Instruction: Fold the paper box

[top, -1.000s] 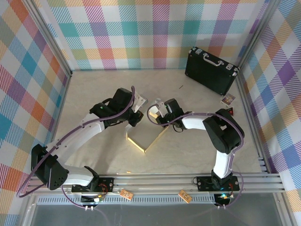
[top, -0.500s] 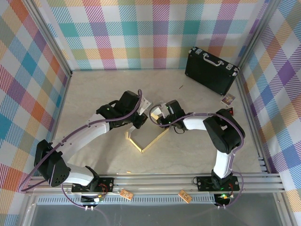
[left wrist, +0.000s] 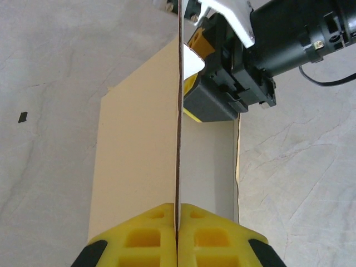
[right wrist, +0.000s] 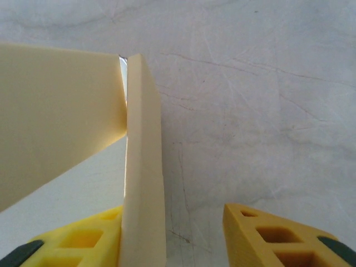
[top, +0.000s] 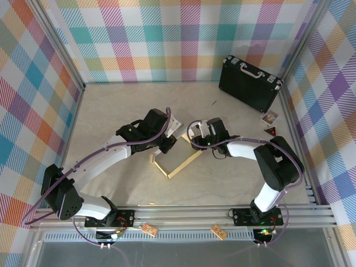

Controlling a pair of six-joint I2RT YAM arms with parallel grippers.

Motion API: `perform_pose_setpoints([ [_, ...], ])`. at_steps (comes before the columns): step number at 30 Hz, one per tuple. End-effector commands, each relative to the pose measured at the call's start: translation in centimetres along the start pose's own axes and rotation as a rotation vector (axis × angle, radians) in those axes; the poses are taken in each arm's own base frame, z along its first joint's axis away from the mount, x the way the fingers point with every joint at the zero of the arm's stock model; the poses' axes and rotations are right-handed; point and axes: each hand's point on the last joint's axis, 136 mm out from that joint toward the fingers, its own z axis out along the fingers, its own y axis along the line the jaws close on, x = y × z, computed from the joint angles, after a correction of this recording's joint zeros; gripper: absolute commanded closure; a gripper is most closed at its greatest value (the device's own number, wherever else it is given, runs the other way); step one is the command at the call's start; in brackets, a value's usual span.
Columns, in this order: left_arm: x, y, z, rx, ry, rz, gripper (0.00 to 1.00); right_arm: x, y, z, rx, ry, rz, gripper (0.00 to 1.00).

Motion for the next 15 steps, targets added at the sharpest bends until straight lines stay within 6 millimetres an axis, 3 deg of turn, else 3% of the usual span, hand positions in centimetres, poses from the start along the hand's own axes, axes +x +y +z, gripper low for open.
perform_pose_setpoints([
  [1,4.4,0.2,0.5,-0.023,0.169,0.000,1.00,-0.8,-1.1,-1.6,0.035,-0.043,0.055,0.52],
  [10,4.5,-0.1,0.3,-0.023,0.176,0.027,1.00,-0.4,-2.5,-6.1,0.077,-0.066,0.187,0.37],
  [15,4.6,-0.6,0.2,0.009,0.175,0.070,1.00,-2.6,-0.1,-9.7,-0.001,-0.203,-0.021,0.29],
])
